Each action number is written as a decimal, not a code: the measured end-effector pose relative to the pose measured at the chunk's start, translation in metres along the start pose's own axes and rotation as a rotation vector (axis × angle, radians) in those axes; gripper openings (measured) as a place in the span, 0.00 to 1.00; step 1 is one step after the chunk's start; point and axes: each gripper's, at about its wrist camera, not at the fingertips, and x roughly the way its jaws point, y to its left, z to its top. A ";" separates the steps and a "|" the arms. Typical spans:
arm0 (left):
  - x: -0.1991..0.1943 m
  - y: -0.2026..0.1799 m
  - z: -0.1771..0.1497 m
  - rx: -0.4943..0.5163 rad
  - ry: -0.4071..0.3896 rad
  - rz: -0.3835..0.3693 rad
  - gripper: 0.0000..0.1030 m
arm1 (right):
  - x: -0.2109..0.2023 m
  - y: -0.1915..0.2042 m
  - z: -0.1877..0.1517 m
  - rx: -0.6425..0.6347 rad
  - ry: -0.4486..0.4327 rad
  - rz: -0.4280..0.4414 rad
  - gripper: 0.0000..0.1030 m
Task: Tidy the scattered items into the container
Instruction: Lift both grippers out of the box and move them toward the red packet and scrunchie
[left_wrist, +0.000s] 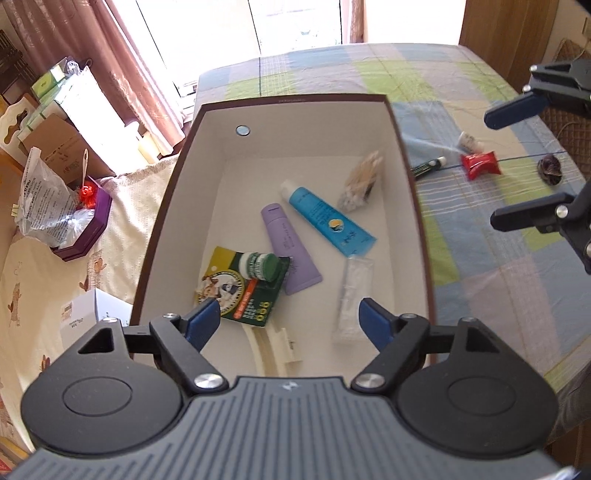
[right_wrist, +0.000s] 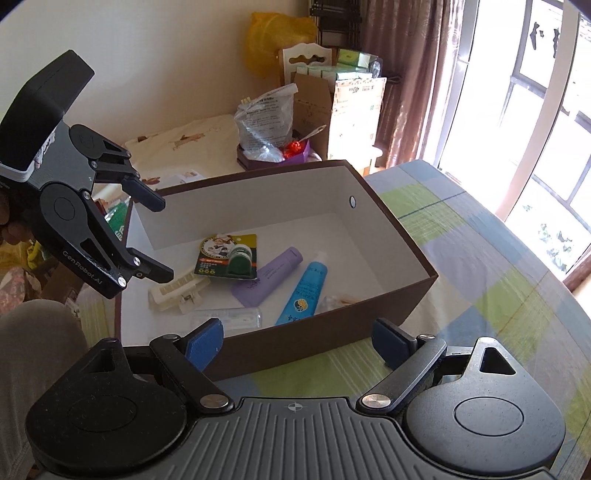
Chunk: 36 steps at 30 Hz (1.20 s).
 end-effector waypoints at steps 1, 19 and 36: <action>-0.003 -0.004 -0.001 -0.002 -0.003 -0.006 0.80 | -0.006 0.001 -0.003 0.009 -0.009 0.001 0.90; -0.046 -0.082 -0.019 0.025 -0.103 -0.121 0.80 | -0.102 -0.020 -0.107 0.274 -0.026 -0.179 0.90; 0.008 -0.188 0.005 0.136 -0.121 -0.190 0.79 | -0.118 -0.103 -0.268 0.912 0.012 -0.509 0.90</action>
